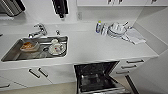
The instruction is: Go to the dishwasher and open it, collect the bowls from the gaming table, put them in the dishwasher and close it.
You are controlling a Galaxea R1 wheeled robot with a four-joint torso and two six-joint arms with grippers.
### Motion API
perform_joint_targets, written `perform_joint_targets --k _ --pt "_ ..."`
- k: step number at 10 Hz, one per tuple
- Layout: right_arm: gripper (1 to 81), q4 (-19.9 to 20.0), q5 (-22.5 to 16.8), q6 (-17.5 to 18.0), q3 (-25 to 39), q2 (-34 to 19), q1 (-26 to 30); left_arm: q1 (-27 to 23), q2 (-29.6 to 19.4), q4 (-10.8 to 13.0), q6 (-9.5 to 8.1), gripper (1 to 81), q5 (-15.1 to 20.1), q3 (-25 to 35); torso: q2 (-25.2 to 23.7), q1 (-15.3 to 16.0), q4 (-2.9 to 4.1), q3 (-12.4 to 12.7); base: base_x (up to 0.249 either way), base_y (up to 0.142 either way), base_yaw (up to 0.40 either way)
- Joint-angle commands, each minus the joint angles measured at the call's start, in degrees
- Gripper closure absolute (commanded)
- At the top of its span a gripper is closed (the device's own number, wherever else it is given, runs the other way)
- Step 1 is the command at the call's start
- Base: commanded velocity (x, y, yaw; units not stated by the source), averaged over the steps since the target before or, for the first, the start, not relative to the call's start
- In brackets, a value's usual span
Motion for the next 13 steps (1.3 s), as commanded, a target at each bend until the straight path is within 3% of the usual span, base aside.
perform_joint_targets --k 1,3,5,6,8,9,11,13 --pt "81.1 -0.5 -4.1 -0.2 0.8 -1.9 -0.4 -13.9 -4.0 0.3 -0.29 81.1 19.3 11.3 0.0 0.0 0.00 0.0 0.000 0.000 0.000" --pt "81.1 -0.5 -4.0 -0.2 0.8 -1.8 -0.4 -20.9 -2.9 -0.1 -0.38 81.1 25.1 15.2 0.0 0.0 0.00 -0.6 0.000 0.000 0.000" --pt "81.1 -0.5 -4.0 -0.4 0.9 -1.8 -0.3 -25.6 0.8 -1.5 -0.29 81.1 28.4 16.5 0.0 0.0 0.00 -5.9 0.000 0.000 0.000" --pt "81.1 -0.5 -4.0 -0.4 1.1 -1.8 -0.3 -27.9 2.9 -1.6 -0.38 81.1 28.9 16.5 0.0 0.0 0.00 -6.7 0.000 0.000 0.000" --pt "81.1 -0.5 -4.0 -0.3 1.2 -1.8 -0.4 -33.5 8.5 -3.5 -0.29 81.1 36.0 16.6 0.1 0.0 0.00 -9.9 0.000 0.000 0.000" --pt "81.1 -0.5 -3.8 -0.3 1.5 -1.8 -0.4 -35.8 11.3 -3.6 -0.29 81.1 38.7 16.7 0.1 0.0 0.00 -6.6 0.000 0.000 0.000" --pt "81.1 -0.5 -3.8 -0.3 1.8 -1.7 -0.1 -41.2 15.2 -4.7 -1.53 81.1 43.3 16.5 0.1 0.1 0.00 -9.2 0.000 0.000 0.000" --pt "81.1 -0.5 -3.8 -0.4 1.9 -1.6 0.0 -44.9 18.4 -4.7 -2.93 81.1 46.1 16.4 0.1 0.1 0.00 -9.8 0.000 0.000 0.000"
